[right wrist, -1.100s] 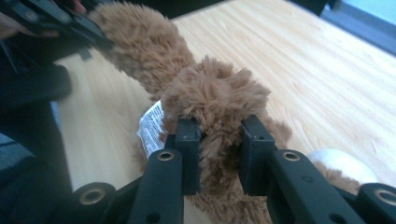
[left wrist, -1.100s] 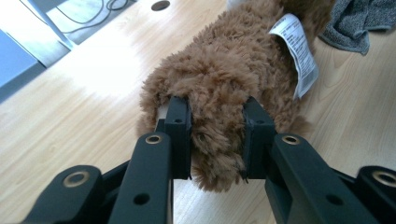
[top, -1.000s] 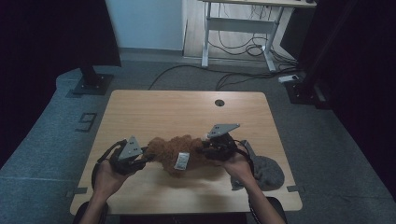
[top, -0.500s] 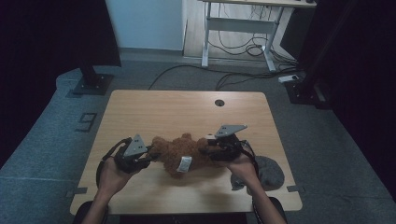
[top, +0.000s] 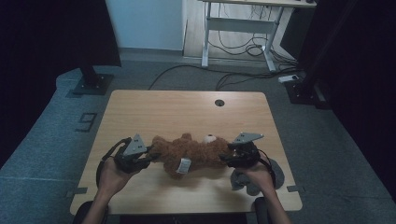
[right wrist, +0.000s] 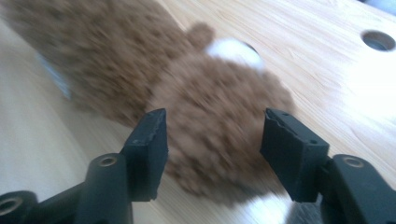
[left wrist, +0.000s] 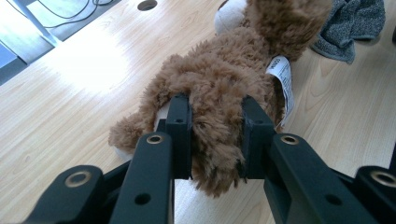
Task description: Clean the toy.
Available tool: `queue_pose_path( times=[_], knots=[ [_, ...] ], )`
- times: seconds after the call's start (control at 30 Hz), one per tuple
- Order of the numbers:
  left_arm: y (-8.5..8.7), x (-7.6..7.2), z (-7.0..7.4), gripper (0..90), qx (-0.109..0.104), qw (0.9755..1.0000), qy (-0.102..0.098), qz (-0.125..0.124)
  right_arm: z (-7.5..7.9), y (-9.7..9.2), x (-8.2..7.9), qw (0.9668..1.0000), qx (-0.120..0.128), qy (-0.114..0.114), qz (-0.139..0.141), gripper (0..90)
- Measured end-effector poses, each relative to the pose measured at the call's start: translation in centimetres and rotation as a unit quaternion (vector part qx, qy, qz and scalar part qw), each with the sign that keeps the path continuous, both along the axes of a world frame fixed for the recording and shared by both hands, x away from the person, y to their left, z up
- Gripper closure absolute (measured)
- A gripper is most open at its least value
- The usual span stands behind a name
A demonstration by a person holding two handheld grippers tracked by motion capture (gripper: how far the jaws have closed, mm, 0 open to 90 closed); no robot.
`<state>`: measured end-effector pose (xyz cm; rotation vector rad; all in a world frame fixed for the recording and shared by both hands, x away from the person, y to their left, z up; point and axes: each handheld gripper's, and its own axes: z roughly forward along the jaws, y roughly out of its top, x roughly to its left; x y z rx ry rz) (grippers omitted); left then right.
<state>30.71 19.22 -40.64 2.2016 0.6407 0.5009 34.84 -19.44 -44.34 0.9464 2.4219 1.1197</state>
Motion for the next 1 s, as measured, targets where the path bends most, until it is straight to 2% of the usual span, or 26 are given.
queue_pose_path(
  times=[0.23,0.37,0.47,0.63,0.7,0.77,0.83,0.9,1.0],
  knots=[
    [0.1,0.1,0.0,69.6,-0.001,1.0,0.002,-0.002,-1.3,-1.4,0.1,0.9997,-0.01,-0.004,-0.023,36.4],
    [0.2,0.1,-0.1,69.6,-0.004,1.0,0.003,-0.002,-2.3,-2.0,0.9,0.9996,0.004,0.011,-0.027,36.4],
    [0.3,0.1,-0.1,69.6,-0.006,1.0,0.004,-0.003,-2.8,-1.8,0.9,0.9996,0.0,0.013,-0.026,36.5],
    [0.3,0.1,-0.1,69.6,-0.005,1.0,0.004,-0.004,-2.7,-1.6,0.7,0.9998,-0.001,0.008,-0.017,41.0],
    [0.3,0.2,-0.1,69.6,-0.005,1.0,0.004,-0.004,-2.8,-1.6,1.3,0.9998,0.009,0.013,-0.011,42.8],
    [0.3,0.2,-0.2,69.6,-0.008,0.9999,0.007,-0.003,-3.0,-1.7,1.8,0.9995,0.025,0.02,-0.005,48.7],
    [0.4,0.3,-0.2,69.6,-0.01,0.9999,0.008,-0.003,-3.1,-1.7,1.9,0.9991,0.033,0.024,-0.008,58.9],
    [0.5,0.3,-0.3,69.6,-0.012,0.9999,0.009,-0.003,-3.1,-1.7,1.8,0.9993,0.03,0.018,-0.014,69.4],
    [0.6,0.2,-0.2,69.7,-0.016,0.9999,0.006,-0.003,-2.9,-1.7,1.3,0.9996,0.023,0.006,-0.015,77.6]
  ],
)
